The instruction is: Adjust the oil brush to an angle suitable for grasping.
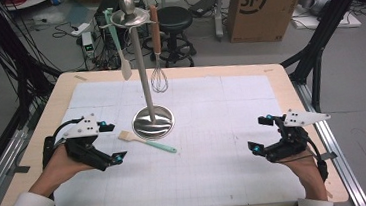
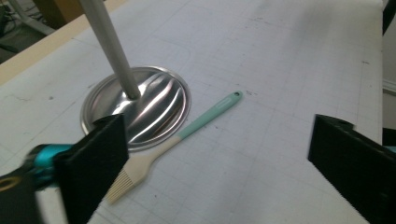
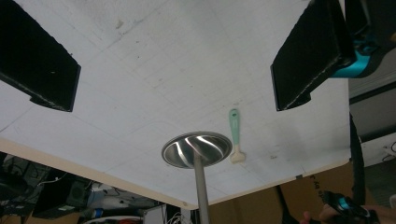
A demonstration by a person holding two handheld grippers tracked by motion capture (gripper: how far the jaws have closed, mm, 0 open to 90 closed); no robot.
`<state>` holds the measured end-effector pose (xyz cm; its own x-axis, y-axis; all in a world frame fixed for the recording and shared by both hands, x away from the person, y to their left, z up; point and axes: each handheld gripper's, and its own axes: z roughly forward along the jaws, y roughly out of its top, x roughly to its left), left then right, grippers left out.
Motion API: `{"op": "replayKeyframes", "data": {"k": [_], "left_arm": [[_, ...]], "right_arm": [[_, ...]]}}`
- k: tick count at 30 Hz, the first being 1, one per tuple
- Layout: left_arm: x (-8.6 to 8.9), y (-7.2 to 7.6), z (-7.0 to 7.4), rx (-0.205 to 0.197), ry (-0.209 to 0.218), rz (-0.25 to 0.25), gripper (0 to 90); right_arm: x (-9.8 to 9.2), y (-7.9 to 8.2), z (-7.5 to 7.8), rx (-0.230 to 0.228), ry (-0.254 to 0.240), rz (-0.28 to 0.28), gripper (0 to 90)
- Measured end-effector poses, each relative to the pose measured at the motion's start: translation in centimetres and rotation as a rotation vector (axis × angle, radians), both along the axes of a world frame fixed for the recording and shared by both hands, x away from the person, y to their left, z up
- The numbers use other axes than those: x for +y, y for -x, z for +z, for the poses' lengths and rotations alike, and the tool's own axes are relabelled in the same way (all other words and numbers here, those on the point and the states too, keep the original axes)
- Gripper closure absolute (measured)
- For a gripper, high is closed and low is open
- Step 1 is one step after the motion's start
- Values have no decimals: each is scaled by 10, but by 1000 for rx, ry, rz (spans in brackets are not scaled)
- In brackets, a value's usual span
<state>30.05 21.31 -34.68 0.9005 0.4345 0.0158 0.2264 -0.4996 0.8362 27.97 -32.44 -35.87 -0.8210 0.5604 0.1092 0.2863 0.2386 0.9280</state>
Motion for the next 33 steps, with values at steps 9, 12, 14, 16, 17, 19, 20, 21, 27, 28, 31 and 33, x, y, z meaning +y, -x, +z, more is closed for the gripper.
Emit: {"op": "replayKeyframes", "data": {"k": [9,12,14,16,17,19,20,21,27,28,31,33], "left_arm": [[-12,-15,-2,51,-41,-6,338],[-16,-21,-4,68,-60,17,430],[-18,-25,-6,79,-75,14,503],[-20,-29,-8,92,-89,23,531],[-21,-32,-10,105,-81,25,563],[-22,-36,-11,126,-89,21,593],[-23,-38,-13,135,-91,21,620],[-24,-39,-14,143,-98,19,638],[-29,-48,-17,148,-122,41,665],[-30,-49,-17,146,-123,39,688],[-32,-54,-16,137,-157,45,766],[-33,-57,-17,143,-161,41,788]], "right_arm": [[-3,1,0,-6,-7,3,5],[-3,1,-1,-3,1,-3,5],[-3,0,-1,0,7,-2,5],[-2,0,-1,-1,7,-2,5],[-2,0,-1,-1,6,-2,5],[-2,1,-1,-1,5,0,5],[-2,1,-1,-1,5,1,5],[-3,1,-1,-3,4,1,5],[-3,2,0,-3,-2,6,5],[-3,2,0,-3,-1,5,5],[-2,2,0,-4,3,8,5],[-1,2,0,-7,5,9,5]]}}
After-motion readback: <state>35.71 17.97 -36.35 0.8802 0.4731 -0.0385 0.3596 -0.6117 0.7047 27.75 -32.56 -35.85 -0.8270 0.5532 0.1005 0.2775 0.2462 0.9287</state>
